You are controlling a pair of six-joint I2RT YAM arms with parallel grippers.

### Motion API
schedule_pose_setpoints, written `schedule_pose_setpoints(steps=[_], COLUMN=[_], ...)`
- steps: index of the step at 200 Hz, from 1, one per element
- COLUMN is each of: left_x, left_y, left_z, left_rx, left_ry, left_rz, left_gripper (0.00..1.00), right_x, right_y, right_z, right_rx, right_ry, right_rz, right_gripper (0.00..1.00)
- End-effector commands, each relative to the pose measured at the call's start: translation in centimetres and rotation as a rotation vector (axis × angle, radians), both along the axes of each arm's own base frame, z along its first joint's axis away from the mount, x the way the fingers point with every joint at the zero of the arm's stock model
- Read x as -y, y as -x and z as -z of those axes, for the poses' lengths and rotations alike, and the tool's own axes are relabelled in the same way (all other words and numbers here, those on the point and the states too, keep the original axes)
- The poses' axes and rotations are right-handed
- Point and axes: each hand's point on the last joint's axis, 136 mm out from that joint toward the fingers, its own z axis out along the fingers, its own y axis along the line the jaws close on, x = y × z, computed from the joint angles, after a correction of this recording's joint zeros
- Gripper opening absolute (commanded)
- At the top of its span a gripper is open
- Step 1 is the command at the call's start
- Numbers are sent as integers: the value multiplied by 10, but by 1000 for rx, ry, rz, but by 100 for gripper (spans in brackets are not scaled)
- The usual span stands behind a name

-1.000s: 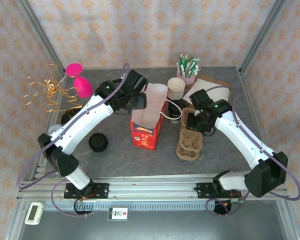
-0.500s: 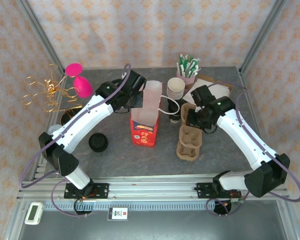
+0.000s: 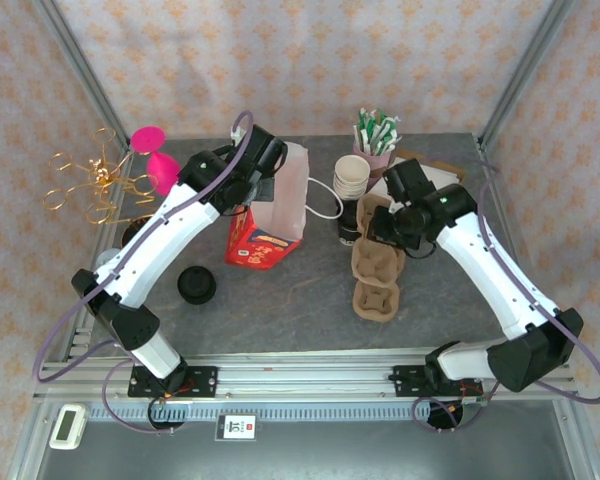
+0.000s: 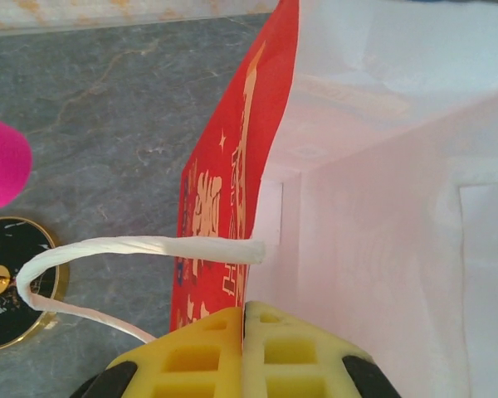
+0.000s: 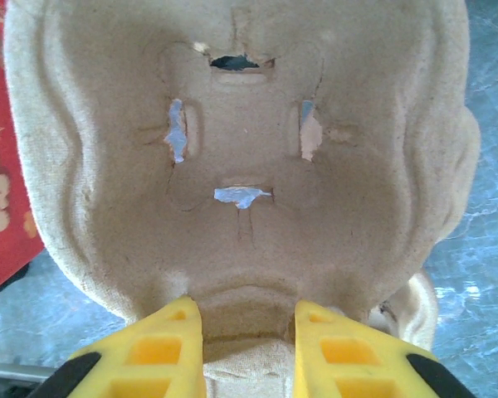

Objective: Pack the takeout coffee

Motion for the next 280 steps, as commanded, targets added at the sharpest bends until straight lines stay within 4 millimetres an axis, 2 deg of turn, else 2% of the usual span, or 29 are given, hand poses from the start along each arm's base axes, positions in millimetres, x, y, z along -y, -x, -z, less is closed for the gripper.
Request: schedule_pose_setpoints(steps=[1, 58, 115, 179, 244, 280], left_x=[-4, 4, 6, 21, 24, 30], left_y=[-4, -15, -17, -18, -18, -18], left_z=[11, 21, 20, 15, 9, 13], left_rx=[-38, -55, -53, -57, -42, -50], left_ry=[-64, -80, -69, 27, 58, 73], left_rz=[-3, 2, -4, 11, 11, 21], left_gripper=[0, 0, 0, 0, 0, 0], right_x=[-11, -31, -38, -70, -104, -115], right_y=[-2, -10, -15, -31, -51, -58], right_z=[-16, -51, -82, -121, -131, -140], right_rx=[7, 55, 101, 151, 161, 170], right_ry=[-42, -120, -169, -277, -371, -387], right_rz=[5, -11, -5, -43, -71, -71], right_gripper=[24, 24, 24, 24, 23, 23])
